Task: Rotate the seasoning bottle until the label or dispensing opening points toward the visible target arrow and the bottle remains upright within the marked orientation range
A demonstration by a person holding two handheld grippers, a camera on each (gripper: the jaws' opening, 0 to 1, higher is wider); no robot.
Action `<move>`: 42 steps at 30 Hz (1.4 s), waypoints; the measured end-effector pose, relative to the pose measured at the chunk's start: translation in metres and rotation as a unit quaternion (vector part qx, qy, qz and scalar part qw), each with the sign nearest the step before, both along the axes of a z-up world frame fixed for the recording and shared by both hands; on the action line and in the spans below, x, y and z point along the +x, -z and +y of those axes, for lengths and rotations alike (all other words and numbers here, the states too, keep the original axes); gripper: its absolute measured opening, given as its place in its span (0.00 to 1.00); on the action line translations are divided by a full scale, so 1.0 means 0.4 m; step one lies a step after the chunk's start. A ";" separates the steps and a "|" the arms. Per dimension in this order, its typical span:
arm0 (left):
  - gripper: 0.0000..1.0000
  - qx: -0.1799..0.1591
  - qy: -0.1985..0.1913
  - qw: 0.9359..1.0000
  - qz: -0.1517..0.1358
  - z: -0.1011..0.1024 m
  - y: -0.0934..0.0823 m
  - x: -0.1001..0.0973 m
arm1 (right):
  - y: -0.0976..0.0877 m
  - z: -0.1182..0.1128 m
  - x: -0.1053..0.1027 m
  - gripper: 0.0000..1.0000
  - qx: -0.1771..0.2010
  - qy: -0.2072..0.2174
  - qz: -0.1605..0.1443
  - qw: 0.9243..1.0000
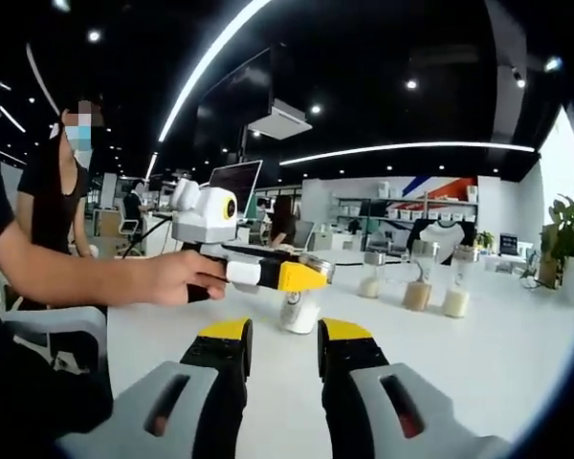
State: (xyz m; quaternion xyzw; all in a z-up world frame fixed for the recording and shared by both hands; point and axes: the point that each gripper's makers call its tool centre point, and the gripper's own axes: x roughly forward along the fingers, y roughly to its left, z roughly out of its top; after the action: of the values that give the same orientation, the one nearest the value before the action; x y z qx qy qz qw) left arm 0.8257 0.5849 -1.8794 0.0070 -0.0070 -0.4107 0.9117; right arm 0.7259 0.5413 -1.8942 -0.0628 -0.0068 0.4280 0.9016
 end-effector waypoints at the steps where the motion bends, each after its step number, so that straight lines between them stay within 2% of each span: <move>1: 0.34 0.000 0.000 1.000 0.005 0.001 0.002 0.000 | -0.002 -0.002 0.000 0.25 0.001 0.000 -0.001 1.000; 6: 0.35 -0.007 -0.001 1.000 0.010 0.014 0.002 -0.008 | 0.002 -0.010 0.006 0.26 0.010 0.001 0.009 1.000; 12: 0.35 -0.013 -0.002 1.000 0.013 0.026 0.004 -0.012 | -0.001 -0.022 0.012 0.33 0.025 0.007 0.023 0.999; 17: 0.35 -0.007 0.006 1.000 0.013 0.019 0.009 -0.014 | 0.016 -0.019 0.017 0.49 0.019 -0.004 0.044 0.999; 23: 0.35 -0.013 0.011 1.000 0.023 0.019 0.019 -0.010 | 0.020 -0.031 0.024 0.69 0.012 -0.004 0.048 0.999; 24: 0.35 -0.017 0.012 0.999 0.026 0.019 0.020 -0.010 | 0.019 -0.035 0.026 0.72 0.014 -0.002 0.051 0.999; 26: 0.35 -0.030 0.012 0.998 0.049 0.021 0.026 -0.010 | 0.003 -0.044 0.027 0.81 0.048 -0.003 0.080 0.996; 28: 0.37 -0.038 0.001 0.997 0.061 0.031 0.029 -0.008 | -0.033 -0.061 0.031 0.88 0.078 0.002 0.073 0.994; 32: 0.38 -0.039 0.005 0.997 0.071 0.027 0.029 -0.020 | -0.034 -0.097 0.041 0.91 0.060 0.021 0.057 0.996; 34: 0.41 -0.033 0.007 0.997 0.069 0.022 0.029 -0.025 | -0.031 -0.109 0.047 0.94 0.059 0.026 0.059 0.996; 36: 0.40 0.003 -0.005 0.998 0.057 0.024 0.045 -0.018 | -0.030 -0.132 0.056 0.96 0.065 0.036 0.062 0.995; 38: 0.38 0.016 -0.017 0.998 0.054 0.028 0.054 -0.007 | -0.033 -0.143 0.060 0.99 0.071 0.039 0.064 0.995; 41: 0.35 0.010 -0.024 0.998 0.056 0.031 0.054 -0.001 | -0.034 -0.149 0.058 0.99 0.071 0.038 0.066 0.995; 42: 0.35 0.016 -0.038 0.998 0.052 0.035 0.055 0.007 | -0.035 -0.153 0.059 0.99 0.066 0.040 0.062 0.995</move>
State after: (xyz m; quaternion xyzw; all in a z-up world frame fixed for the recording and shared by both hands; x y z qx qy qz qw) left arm 0.8283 0.5990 -1.9015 0.0002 0.0475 -0.3752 0.9257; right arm 0.7496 0.4800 -1.8803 0.0231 0.0238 0.3930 0.9189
